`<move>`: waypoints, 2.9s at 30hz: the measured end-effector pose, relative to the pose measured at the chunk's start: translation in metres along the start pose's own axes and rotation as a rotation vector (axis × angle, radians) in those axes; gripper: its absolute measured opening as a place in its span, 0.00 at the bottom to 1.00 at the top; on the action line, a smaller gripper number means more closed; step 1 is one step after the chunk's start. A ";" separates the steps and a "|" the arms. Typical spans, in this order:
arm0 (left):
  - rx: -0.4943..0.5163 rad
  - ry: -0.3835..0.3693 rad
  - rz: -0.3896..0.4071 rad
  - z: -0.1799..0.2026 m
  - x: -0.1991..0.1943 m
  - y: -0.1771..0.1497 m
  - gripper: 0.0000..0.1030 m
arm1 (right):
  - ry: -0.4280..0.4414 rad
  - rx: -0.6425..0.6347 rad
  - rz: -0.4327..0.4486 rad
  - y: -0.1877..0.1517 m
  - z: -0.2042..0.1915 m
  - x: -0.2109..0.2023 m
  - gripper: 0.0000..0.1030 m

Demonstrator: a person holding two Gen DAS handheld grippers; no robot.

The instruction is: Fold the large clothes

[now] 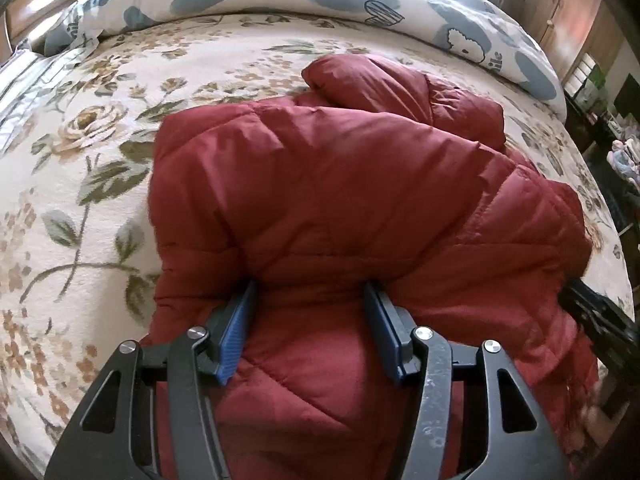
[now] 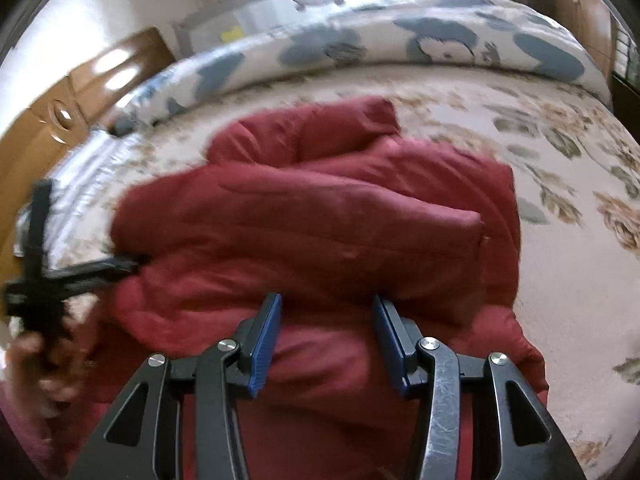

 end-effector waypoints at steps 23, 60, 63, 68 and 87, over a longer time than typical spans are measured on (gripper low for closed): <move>-0.040 0.021 -0.027 -0.022 0.004 -0.019 0.62 | -0.005 0.025 -0.017 -0.007 0.016 0.015 0.47; -0.141 0.042 -0.010 -0.079 -0.126 -0.107 0.73 | 0.071 0.149 -0.067 -0.062 0.035 -0.128 0.72; -0.155 0.039 -0.012 -0.085 -0.132 -0.116 0.73 | 0.070 0.150 -0.069 -0.072 0.036 -0.139 0.72; -0.148 0.051 -0.027 -0.092 -0.142 -0.134 0.73 | 0.061 0.171 -0.068 -0.087 0.044 -0.154 0.74; -0.216 -0.067 -0.113 -0.108 -0.158 -0.196 0.73 | 0.027 0.267 -0.162 -0.159 0.088 -0.196 0.75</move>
Point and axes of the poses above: each gripper's, at about its wrist camera, not at the fingertips, and x roughly the way its jaws point, z to its right, y to its top, the point moved 4 cm from there along x, roughly the way its jaws point, and after that the axes turned 10 degrees about z, right-handed, at the moved point
